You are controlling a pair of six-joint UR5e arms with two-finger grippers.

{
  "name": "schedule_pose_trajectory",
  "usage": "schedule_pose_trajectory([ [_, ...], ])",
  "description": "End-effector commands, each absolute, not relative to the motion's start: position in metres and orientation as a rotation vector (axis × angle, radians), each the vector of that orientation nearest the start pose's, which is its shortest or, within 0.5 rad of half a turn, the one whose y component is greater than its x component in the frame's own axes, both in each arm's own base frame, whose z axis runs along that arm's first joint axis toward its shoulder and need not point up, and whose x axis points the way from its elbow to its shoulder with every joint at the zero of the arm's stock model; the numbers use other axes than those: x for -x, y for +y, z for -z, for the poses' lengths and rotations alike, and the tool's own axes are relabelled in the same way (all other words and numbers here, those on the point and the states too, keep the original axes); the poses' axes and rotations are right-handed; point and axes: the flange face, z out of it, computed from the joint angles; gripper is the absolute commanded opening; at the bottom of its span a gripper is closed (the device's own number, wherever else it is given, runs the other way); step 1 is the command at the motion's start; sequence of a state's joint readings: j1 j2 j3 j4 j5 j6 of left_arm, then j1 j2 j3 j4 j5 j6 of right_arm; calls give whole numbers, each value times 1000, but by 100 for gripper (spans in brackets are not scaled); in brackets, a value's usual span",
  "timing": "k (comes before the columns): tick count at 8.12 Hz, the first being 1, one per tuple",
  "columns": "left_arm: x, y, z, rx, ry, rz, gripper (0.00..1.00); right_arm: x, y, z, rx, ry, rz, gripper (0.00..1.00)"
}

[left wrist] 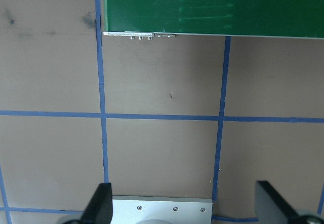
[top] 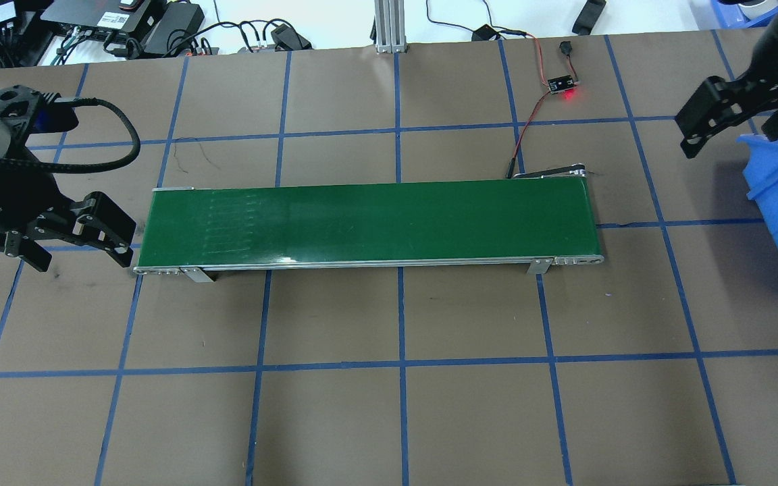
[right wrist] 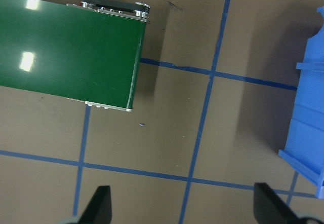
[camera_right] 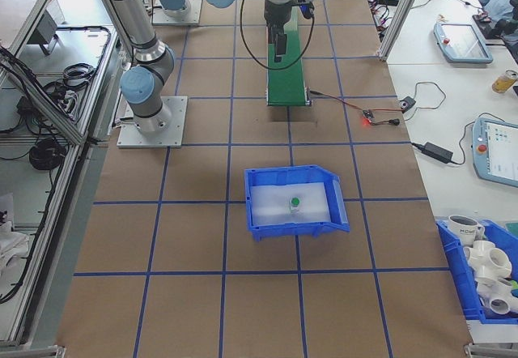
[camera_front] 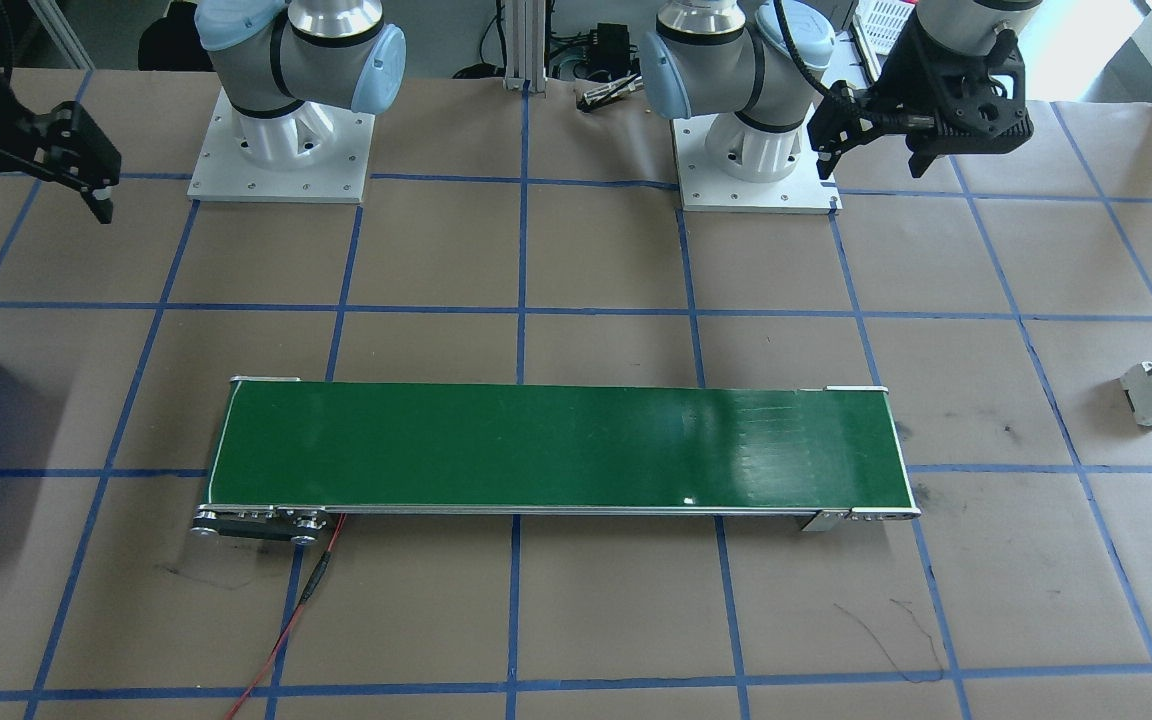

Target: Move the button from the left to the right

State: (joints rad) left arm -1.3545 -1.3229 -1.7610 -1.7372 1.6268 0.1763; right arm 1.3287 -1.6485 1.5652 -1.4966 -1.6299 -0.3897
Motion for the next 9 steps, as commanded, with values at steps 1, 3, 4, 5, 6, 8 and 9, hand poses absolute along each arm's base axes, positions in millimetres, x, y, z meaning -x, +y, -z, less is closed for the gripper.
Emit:
schedule_pose_trajectory([
  [1, 44, -395, -487, 60, 3104, -182, 100, -76, -466, -525, 127, 3201, 10, 100],
  [3, 44, -395, -487, 57, 3103, -180, 100, -78, -465, -526, 90, 3201, 16, 100],
  [4, 44, -395, -487, 57, 3101, -181, 100, -80, -465, -526, 87, 3181, 26, 100],
  [5, 44, -395, -487, 57, 3101, -181, 100, -82, -465, -526, 85, 3164, 27, 100],
  [6, 44, -395, -487, 55, 3101, -178, 100, -82, -465, -526, 85, 3163, 27, 100],
  [8, 43, -397, -487, 58, 3101, -162, 100, -84, -465, -526, 10, 3162, 26, 100],
  [9, 43, -397, -487, 67, 3102, -161, 100, -102, -461, -525, 5, 3170, 24, 100],
])
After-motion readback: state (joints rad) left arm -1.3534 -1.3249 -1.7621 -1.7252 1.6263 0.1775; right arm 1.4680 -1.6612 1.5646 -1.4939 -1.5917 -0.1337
